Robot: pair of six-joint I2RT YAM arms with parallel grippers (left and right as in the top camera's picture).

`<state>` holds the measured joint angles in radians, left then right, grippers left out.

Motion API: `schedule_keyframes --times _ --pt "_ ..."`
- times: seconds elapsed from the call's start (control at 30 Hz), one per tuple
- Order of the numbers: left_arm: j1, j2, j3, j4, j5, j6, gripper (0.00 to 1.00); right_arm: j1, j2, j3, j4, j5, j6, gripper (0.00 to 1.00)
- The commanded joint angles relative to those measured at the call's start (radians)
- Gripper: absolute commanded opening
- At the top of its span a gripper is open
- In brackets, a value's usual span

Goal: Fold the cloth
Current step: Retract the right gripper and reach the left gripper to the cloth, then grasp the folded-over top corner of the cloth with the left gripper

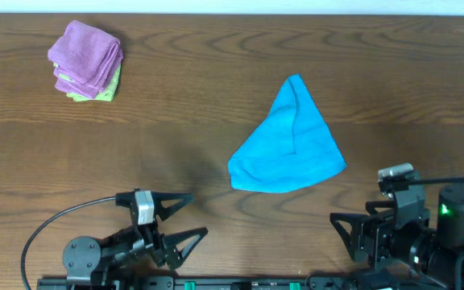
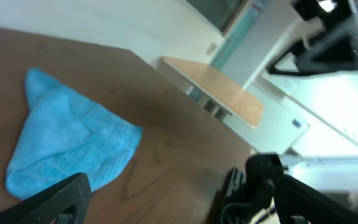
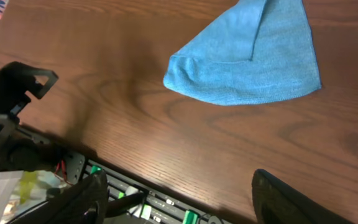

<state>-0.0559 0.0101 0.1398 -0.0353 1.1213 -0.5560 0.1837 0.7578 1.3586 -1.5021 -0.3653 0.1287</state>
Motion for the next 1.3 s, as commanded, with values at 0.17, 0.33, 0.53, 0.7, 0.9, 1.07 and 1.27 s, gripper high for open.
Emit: schedule_keyframes --times 0.17,0.33,0.53,0.7,0.9,1.07,1.27 --pt "-0.001 -0.005 0.002 -0.132 -0.185 -0.002 0.96 0.007 -0.003 0.001 0.032 -0.013 -0.002 0.74" --pt "-0.006 0.060 0.002 -0.098 -0.238 0.039 0.98 0.007 -0.003 0.002 0.101 -0.013 -0.002 0.74" --pt "-0.019 0.309 0.035 0.067 -0.254 0.104 0.96 0.007 -0.003 0.002 0.174 -0.013 0.005 0.74" --pt "-0.085 0.586 0.171 0.092 -0.332 0.232 0.96 0.007 -0.003 0.002 0.191 -0.012 0.005 0.74" --pt "-0.283 0.939 0.387 0.048 -0.560 0.357 0.96 0.006 -0.004 0.002 0.206 0.029 0.002 0.73" --pt "-0.477 1.246 0.618 -0.029 -0.754 0.450 0.96 0.006 -0.004 0.013 0.259 0.074 -0.014 0.70" --pt "-0.630 1.572 0.917 -0.171 -0.927 0.530 0.96 0.006 -0.008 0.055 0.264 0.161 -0.016 0.70"
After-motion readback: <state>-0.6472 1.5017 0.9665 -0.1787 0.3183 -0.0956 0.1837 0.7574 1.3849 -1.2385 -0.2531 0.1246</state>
